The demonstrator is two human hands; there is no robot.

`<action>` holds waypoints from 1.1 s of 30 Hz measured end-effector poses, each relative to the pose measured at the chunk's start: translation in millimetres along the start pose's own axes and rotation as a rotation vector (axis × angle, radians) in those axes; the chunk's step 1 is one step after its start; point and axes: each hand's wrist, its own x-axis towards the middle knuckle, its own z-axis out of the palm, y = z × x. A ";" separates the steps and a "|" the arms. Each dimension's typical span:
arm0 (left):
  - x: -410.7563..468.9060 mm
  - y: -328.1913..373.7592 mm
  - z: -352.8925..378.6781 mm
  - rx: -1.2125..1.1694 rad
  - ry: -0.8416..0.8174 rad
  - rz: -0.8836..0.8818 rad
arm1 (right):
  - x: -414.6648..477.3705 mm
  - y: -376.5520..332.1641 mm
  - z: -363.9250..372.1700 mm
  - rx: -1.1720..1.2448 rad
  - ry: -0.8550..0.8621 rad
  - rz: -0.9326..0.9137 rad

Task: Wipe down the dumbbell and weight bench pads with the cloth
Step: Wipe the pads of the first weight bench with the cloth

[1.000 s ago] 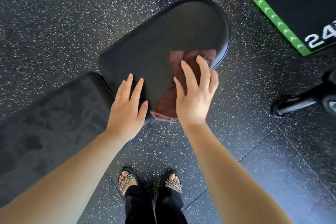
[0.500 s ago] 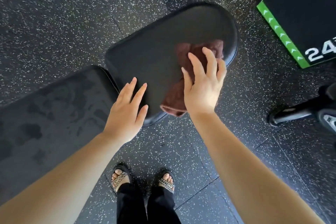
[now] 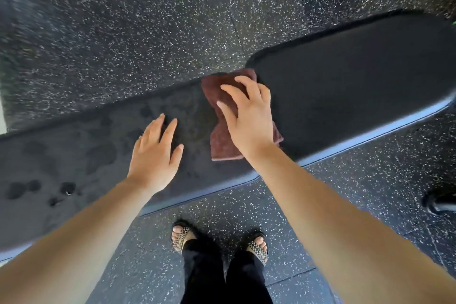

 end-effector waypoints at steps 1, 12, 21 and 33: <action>1.6 -12.2 -1.2 -0.002 0.020 -0.017 | 1.0 -6.4 13.7 0.000 -0.058 0.009; 42.9 -71.6 6.3 0.033 0.243 0.191 | -2.3 -11.9 76.4 -0.406 -0.106 -0.013; 44.3 -72.9 5.0 0.045 0.216 0.188 | -15.6 -20.8 73.0 -0.349 -0.038 0.019; 46.3 -73.9 9.5 0.074 0.243 0.201 | -24.0 -30.6 76.2 -0.349 0.028 -0.010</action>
